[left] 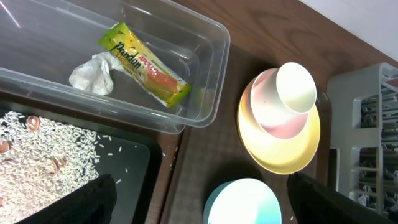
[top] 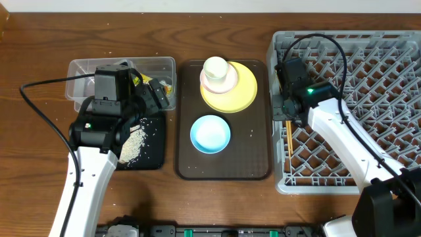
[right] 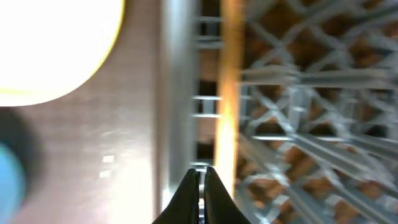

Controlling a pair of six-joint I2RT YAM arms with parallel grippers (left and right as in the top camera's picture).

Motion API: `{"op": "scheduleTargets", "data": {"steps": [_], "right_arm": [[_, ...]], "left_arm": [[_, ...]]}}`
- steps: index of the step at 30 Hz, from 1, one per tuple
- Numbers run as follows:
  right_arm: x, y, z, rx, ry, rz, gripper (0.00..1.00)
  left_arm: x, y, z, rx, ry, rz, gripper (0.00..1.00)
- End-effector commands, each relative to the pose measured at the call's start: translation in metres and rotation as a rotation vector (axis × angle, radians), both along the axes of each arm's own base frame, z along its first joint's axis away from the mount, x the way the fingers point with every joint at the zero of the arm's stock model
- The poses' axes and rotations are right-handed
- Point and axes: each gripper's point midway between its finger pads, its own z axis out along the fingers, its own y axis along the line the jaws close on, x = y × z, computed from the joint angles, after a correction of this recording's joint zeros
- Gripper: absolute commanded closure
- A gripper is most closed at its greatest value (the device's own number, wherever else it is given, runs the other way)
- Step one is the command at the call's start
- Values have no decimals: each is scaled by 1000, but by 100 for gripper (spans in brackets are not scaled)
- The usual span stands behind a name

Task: Sort waste into correct bins and load items into the dishwasher rack
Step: 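Move the right gripper left over the light-blue bowl and lower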

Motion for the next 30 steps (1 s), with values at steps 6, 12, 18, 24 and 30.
{"op": "scheduleTargets", "data": {"steps": [6,12,18,24,30], "right_arm": [[2,98,26,454,-5,223,97],[-12,145,35,482,-46,359,96],[-34,171,29,412,-48,433,95],[-59,201,21,393,-33,523,93],[-82,234,-1,387,2,614,89]], "left_arm": [[1,2,4,4,-10,7,10],[1,2,4,4,-10,7,10],[1,2,4,4,-10,7,10],[1,2,4,4,-10,7,10],[1,2,4,4,-10,7,10]]}}
